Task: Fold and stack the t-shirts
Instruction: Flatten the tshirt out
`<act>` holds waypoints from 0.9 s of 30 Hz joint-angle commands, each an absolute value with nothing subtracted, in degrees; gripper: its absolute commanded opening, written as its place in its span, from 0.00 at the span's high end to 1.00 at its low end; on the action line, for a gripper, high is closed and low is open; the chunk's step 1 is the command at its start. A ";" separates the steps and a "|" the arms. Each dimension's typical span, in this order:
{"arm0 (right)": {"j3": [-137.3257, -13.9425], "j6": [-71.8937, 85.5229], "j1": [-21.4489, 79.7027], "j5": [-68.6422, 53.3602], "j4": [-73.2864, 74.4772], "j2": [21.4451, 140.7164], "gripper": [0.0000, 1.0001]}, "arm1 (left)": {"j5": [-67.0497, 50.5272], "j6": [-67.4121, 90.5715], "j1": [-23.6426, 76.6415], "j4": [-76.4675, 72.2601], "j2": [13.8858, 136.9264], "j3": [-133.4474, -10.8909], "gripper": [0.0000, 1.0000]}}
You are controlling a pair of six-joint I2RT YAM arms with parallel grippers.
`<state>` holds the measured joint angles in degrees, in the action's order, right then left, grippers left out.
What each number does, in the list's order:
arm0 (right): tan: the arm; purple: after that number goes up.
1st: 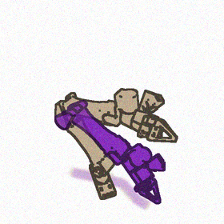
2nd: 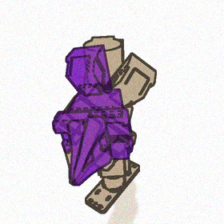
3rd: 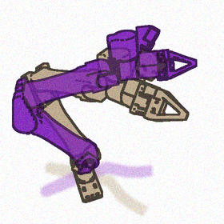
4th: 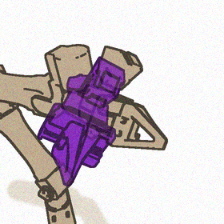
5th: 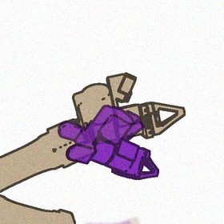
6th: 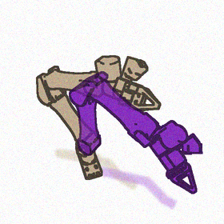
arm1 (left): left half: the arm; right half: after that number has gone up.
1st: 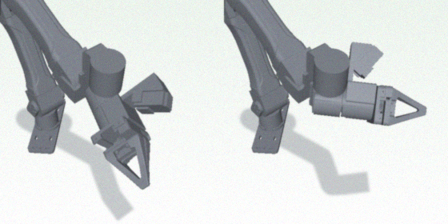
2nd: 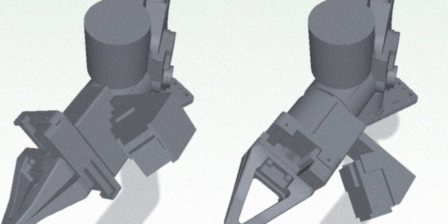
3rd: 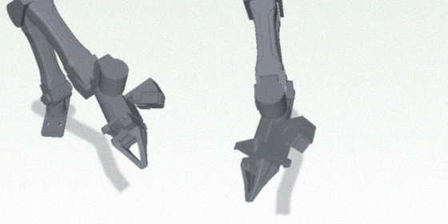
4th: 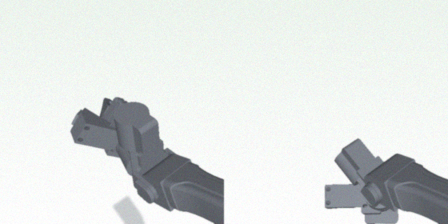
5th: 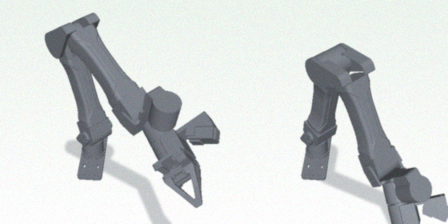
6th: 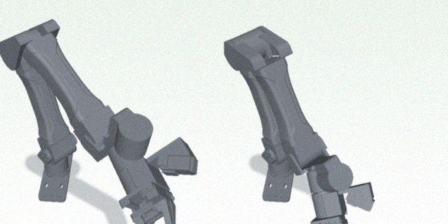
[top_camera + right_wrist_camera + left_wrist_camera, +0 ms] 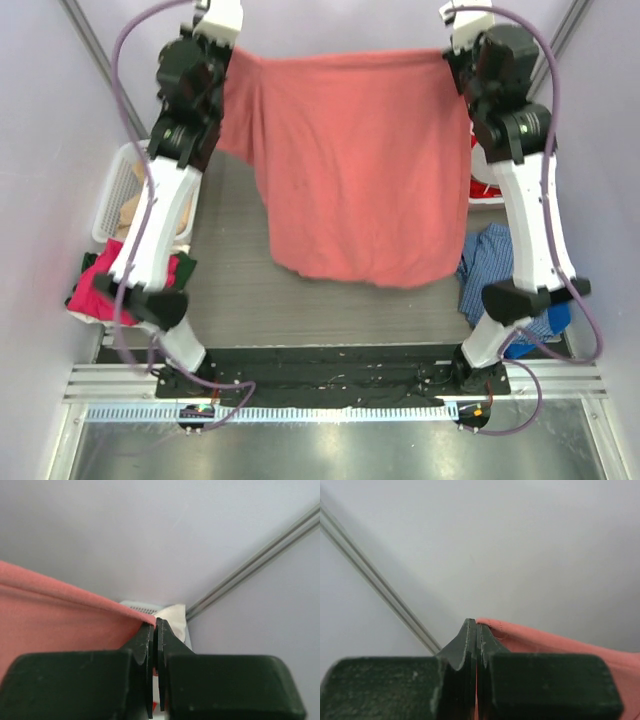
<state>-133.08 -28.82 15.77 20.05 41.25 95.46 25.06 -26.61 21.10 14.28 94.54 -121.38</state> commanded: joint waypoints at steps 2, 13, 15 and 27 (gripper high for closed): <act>-145.63 -32.87 14.33 25.58 27.89 103.44 0.99 | 29.27 -29.62 16.52 0.28 109.05 -143.60 1.00; -129.05 -30.77 14.59 21.36 12.40 90.38 0.99 | 23.82 -28.39 17.40 -10.47 95.72 -130.44 1.00; -128.50 -30.24 14.59 21.36 13.53 89.04 0.99 | 24.08 -27.69 17.58 -8.80 93.79 -128.77 1.00; -114.88 -29.36 14.68 21.09 17.31 76.91 0.99 | 25.31 -30.49 19.95 -2.55 81.22 -115.59 1.00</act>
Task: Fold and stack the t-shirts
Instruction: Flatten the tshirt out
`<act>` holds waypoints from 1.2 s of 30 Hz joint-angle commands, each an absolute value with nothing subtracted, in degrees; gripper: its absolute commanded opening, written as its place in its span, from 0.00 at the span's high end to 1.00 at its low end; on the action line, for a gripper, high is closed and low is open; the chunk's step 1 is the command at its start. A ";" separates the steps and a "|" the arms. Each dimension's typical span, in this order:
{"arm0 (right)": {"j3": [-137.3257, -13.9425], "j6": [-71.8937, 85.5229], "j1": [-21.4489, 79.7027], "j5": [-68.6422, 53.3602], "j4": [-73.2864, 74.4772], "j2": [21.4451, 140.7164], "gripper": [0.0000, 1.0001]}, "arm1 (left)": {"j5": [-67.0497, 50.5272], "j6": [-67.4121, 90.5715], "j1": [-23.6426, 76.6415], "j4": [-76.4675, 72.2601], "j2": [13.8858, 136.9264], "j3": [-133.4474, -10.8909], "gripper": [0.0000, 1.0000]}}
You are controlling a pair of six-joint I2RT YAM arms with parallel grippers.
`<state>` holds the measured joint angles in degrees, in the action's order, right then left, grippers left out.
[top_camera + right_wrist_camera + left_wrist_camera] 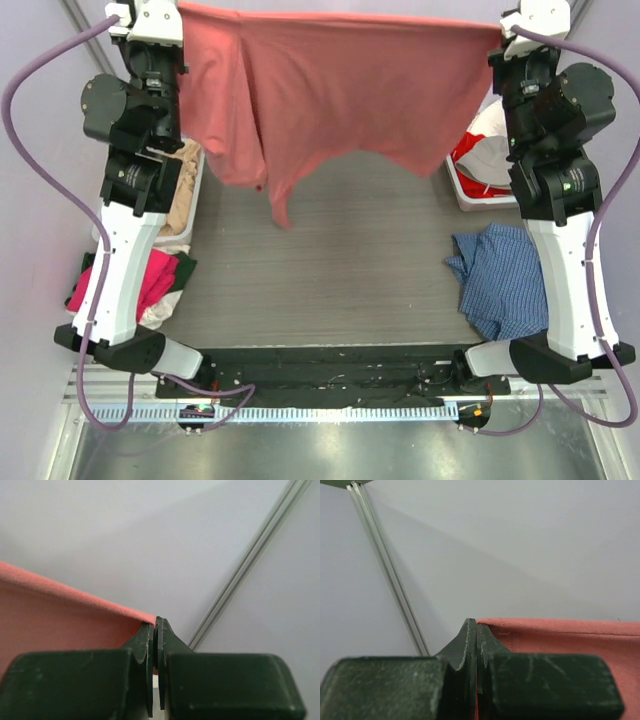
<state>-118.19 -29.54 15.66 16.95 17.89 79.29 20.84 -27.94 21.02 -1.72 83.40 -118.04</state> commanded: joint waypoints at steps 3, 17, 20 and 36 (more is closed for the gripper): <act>-113.91 -29.44 14.68 21.18 17.75 75.85 0.99 | 25.58 -31.46 19.95 -2.37 79.98 -114.44 1.00; -122.14 -34.19 13.89 27.07 13.36 87.79 0.99 | 28.91 -38.05 18.55 -13.71 95.25 -125.46 1.00; -126.98 -34.89 13.10 27.94 12.48 95.08 0.99 | 29.09 -40.76 17.23 -13.45 105.53 -137.57 1.00; -138.35 -36.56 12.22 29.44 7.65 96.70 0.99 | 27.51 -44.91 14.33 -29.97 101.96 -135.36 1.00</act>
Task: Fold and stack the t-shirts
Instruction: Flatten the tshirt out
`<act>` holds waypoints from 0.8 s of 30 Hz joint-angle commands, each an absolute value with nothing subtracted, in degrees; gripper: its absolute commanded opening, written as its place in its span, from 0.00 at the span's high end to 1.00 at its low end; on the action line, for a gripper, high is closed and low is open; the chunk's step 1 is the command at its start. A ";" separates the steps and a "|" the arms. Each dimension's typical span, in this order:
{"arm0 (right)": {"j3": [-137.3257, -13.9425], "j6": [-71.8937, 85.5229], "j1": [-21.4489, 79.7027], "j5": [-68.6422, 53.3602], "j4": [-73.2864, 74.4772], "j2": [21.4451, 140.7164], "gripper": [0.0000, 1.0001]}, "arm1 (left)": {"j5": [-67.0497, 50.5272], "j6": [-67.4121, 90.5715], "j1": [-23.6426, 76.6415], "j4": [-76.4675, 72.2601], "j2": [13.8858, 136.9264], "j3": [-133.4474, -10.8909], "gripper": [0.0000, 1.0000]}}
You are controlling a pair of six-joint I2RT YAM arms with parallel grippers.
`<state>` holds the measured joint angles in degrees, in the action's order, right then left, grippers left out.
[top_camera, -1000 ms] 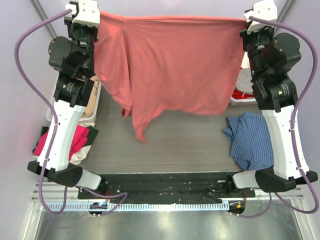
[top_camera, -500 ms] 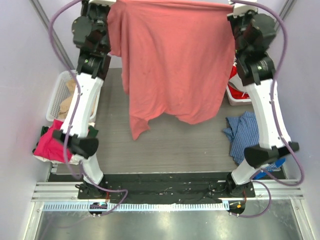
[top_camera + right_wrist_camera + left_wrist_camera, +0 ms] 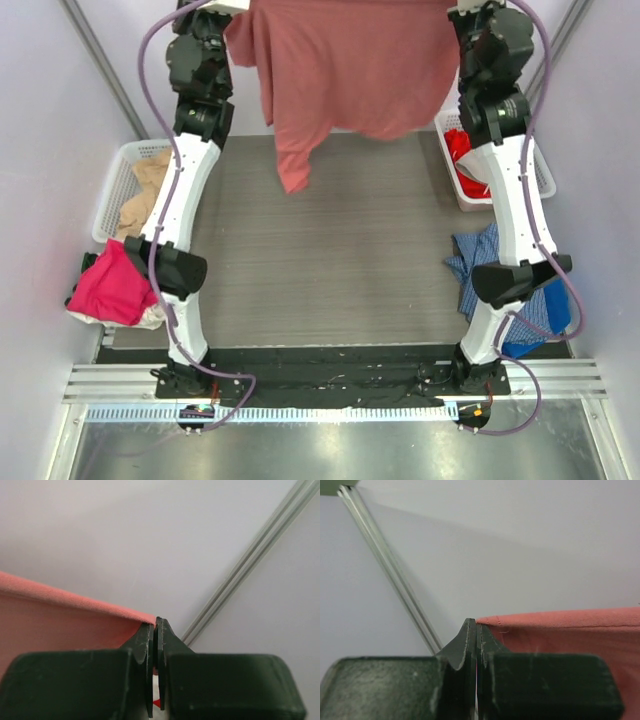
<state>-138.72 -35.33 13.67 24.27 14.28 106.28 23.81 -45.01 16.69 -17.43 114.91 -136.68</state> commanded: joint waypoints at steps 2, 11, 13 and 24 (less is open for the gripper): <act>-135.37 -35.51 12.22 28.92 8.17 94.41 0.99 | 27.86 -45.35 14.06 -30.67 98.37 -132.21 1.00; -105.43 -34.72 12.22 27.77 7.03 76.30 0.99 | 29.70 -46.32 14.06 -31.57 82.19 -99.44 1.00; -99.70 -34.45 12.22 27.60 7.38 72.71 0.99 | 30.67 -45.71 13.98 -30.24 78.85 -88.58 1.00; -89.29 -32.61 11.25 26.98 6.86 75.22 0.99 | 30.06 -33.87 10.29 -21.72 84.01 -85.28 1.00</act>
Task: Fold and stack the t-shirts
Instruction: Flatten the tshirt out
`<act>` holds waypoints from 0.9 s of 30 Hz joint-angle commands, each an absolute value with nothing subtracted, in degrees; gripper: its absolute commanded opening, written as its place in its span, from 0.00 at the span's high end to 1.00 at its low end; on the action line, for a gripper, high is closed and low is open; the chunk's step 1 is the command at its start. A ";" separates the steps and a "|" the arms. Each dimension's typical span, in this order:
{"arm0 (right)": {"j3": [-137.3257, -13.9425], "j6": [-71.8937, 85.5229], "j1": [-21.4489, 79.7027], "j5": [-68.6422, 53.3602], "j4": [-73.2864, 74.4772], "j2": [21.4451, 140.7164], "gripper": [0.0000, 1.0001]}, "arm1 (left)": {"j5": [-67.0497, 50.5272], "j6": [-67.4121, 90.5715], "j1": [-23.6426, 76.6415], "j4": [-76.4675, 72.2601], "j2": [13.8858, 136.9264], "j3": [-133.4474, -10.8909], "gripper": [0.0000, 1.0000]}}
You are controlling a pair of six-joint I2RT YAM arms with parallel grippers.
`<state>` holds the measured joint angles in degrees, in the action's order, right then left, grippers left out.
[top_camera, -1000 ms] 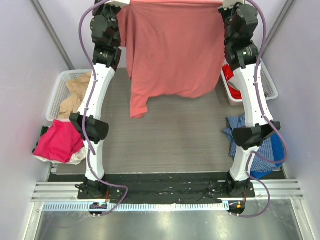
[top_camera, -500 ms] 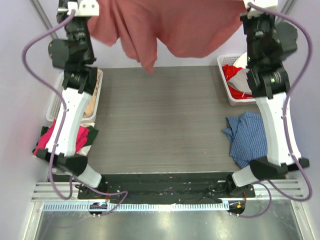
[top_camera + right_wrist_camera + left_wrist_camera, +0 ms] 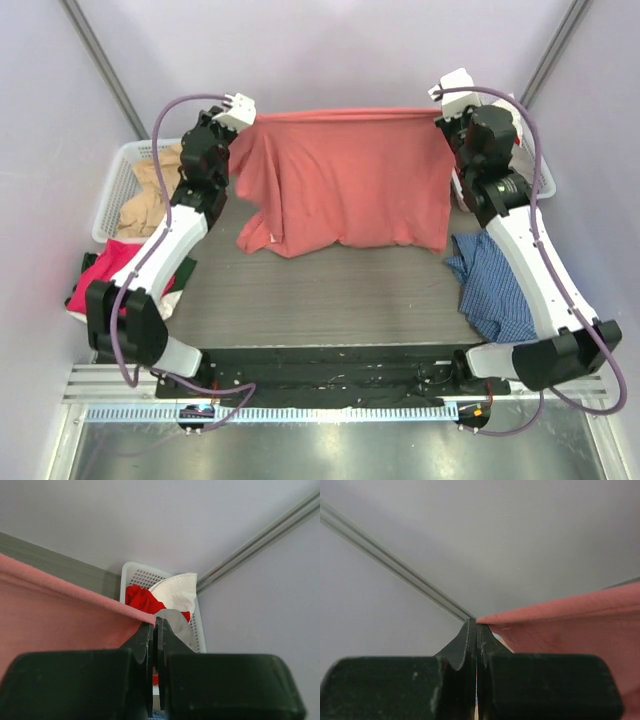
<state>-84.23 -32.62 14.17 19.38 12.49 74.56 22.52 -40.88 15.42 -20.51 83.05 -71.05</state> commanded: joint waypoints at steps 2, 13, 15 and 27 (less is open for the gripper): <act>-93.59 -32.61 10.64 27.25 6.07 77.86 0.99 | 29.88 -32.09 9.06 -16.98 89.78 -92.16 1.00; -134.61 -32.69 6.15 28.48 11.42 104.31 0.99 | 31.73 -35.76 7.82 -1.20 122.26 -154.87 1.00; -136.23 -32.78 6.15 28.04 11.51 104.68 0.99 | 31.64 -36.21 7.74 -9.87 116.41 -144.89 1.00; -112.07 -27.69 6.15 24.70 1.67 88.51 0.99 | 28.74 -31.73 7.47 -26.54 96.77 -110.04 1.00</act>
